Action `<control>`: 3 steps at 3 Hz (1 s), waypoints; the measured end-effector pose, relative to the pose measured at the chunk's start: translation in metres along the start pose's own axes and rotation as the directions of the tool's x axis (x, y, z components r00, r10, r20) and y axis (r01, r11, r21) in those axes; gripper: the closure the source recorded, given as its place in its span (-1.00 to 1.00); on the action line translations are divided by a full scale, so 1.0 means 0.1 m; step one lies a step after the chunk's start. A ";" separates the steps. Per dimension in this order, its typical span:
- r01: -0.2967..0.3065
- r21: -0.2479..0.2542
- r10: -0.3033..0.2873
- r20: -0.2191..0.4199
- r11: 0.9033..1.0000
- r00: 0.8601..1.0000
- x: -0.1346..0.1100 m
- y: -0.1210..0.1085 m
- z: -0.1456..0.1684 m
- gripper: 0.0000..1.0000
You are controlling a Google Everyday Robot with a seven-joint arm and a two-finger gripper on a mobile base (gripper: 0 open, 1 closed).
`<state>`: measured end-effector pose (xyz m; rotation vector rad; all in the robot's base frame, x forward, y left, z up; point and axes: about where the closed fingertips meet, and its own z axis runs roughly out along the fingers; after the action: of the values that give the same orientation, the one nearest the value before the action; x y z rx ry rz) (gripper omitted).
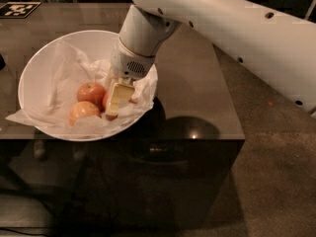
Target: Pick apple from white bowl
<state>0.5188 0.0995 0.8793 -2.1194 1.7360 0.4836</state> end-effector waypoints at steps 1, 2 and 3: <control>0.000 0.000 0.000 0.000 1.000 1.000 0.00 0.00 0.00 -1.00; 0.000 0.000 0.000 0.000 1.000 1.000 0.00 0.00 0.00 -1.00; -0.018 0.002 0.018 -0.027 1.000 0.999 0.03 0.02 0.06 -1.00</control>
Offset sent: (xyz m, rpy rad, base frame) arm 0.0000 0.0000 0.0000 0.0000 0.0000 0.0000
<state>0.5176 0.0993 0.8724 -2.1207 1.7705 0.4600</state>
